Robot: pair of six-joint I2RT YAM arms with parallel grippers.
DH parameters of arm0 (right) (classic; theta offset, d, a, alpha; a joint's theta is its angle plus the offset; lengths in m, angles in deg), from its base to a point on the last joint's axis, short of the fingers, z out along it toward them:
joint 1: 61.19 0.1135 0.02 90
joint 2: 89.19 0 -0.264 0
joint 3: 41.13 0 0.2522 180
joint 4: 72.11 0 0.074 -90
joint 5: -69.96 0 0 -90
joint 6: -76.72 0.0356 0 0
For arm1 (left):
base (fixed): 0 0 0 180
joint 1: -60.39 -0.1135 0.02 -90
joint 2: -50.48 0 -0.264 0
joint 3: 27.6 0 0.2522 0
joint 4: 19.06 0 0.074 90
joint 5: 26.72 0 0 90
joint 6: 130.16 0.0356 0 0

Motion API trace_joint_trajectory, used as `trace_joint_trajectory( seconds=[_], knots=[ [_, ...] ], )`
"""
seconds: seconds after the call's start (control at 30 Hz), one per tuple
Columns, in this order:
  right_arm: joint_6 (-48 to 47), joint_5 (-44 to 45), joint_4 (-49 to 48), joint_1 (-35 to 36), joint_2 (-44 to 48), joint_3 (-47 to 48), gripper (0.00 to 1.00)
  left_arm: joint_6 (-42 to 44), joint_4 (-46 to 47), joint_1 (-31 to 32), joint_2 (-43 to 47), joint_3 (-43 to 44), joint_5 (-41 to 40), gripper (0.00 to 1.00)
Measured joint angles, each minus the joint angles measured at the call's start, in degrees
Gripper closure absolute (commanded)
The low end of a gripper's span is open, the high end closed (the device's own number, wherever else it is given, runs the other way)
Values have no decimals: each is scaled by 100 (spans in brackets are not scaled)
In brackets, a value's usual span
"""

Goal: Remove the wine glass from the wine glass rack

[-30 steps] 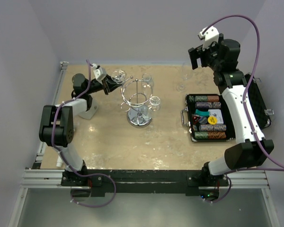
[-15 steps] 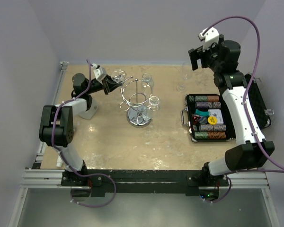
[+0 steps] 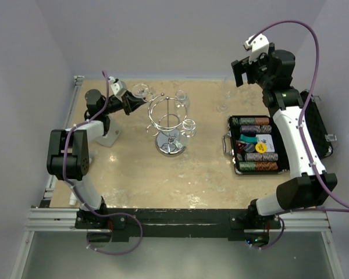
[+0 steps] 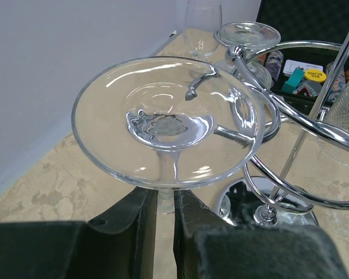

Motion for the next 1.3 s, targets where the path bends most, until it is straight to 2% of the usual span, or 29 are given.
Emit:
trace_joint_trajectory(
  seconds=[0.37,0.67,0.8,1.0,1.2,1.3],
  knots=[
    [7,-20,-9,0,0,0,2,122,-358,-4,-42,372,-208,100],
    [168,-221,-247,0,-74,2,2,498,-1344,-232,-24,656,-551,100],
    [282,-570,-481,4,-212,17,3,660,-1982,-289,116,811,-664,100],
    [7,-946,-887,341,-625,271,5,636,-3508,-575,466,1786,-855,100],
    [-1298,-1106,-1628,1534,-612,-125,4,811,-6030,-870,804,3506,-894,100],
    [-2083,-1246,-1989,2120,-291,-667,4,999,-7197,-859,1029,3904,-734,100]
  ],
)
